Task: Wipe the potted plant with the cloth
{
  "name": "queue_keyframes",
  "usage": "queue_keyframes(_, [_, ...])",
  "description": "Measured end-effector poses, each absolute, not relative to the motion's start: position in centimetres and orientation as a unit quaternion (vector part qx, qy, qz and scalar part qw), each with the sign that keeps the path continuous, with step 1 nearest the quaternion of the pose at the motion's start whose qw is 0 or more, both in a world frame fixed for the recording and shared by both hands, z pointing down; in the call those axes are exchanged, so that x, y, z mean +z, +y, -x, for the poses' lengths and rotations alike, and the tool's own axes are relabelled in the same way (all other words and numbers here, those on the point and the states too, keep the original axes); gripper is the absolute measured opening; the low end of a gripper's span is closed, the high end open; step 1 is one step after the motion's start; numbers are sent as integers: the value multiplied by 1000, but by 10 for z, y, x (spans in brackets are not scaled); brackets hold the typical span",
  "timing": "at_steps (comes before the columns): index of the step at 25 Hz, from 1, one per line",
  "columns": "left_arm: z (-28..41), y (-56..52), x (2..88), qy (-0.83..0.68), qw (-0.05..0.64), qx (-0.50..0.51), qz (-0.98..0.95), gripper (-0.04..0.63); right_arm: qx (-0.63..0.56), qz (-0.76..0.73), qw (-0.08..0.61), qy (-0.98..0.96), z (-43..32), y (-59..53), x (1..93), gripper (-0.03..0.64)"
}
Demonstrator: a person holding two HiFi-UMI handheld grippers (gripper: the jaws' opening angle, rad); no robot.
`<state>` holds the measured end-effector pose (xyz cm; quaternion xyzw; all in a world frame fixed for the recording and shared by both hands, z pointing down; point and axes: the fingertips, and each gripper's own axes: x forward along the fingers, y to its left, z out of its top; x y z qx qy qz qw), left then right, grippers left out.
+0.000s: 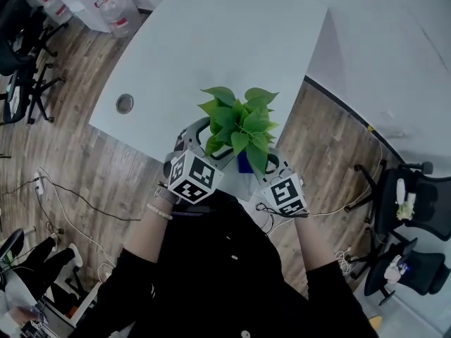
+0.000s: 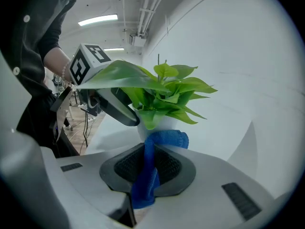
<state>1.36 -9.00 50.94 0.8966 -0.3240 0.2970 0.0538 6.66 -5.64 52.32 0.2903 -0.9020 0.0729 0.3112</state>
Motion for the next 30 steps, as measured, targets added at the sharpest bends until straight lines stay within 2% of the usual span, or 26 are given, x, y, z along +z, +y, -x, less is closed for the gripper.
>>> queue_keyframes(10, [-14, -89, 509, -318, 51, 300, -898, 396, -11, -254, 353, -901, -86, -116, 515, 84])
queue_keyframes(20, [-15, -88, 510, -307, 51, 306, -900, 396, -111, -119, 391, -906, -55, -162, 494, 83])
queue_keyframes(26, [-13, -88, 510, -308, 51, 304, -900, 396, -108, -87, 409, -902, -57, -152, 503, 83])
queue_keyframes(30, [-10, -89, 509, -307, 52, 304, -900, 396, -69, -126, 400, -905, -63, -135, 511, 83])
